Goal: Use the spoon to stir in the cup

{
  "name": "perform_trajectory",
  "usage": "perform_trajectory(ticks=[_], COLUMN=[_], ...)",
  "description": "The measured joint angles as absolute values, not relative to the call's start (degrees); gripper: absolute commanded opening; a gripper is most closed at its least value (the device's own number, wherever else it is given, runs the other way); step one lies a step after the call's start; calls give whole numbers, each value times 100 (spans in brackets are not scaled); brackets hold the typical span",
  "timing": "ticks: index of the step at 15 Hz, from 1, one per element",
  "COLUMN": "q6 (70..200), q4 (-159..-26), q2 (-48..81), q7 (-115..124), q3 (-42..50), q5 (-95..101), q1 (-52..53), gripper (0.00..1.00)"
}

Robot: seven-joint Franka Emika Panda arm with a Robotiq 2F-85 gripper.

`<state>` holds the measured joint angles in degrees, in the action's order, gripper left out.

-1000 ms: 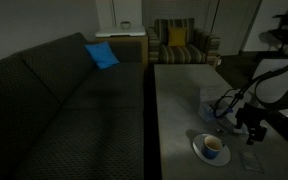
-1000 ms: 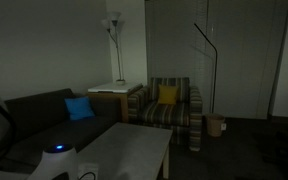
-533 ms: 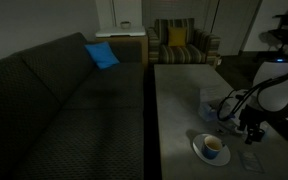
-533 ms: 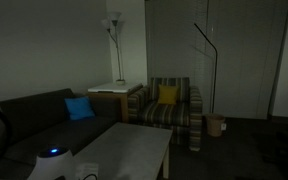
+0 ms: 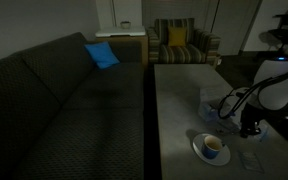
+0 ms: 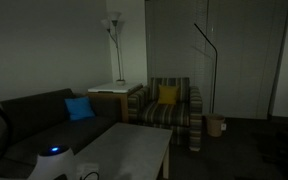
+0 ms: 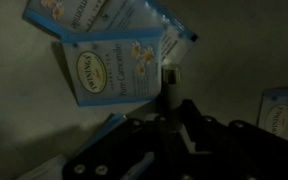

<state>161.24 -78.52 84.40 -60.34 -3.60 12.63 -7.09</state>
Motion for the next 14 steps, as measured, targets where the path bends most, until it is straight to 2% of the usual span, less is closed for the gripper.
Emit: perform_trajectory(ticks=[1,10,14], q6=[16132,15908,15583], q4=[-7853,-7787,-7676], q2=[8441,8440,8439], q7=[-6033,-5927,-5397], q3=[-360,-360,-109], q5=[1266,1291,1306], q1=[-711,-706,-374], gripper=[4,4,4])
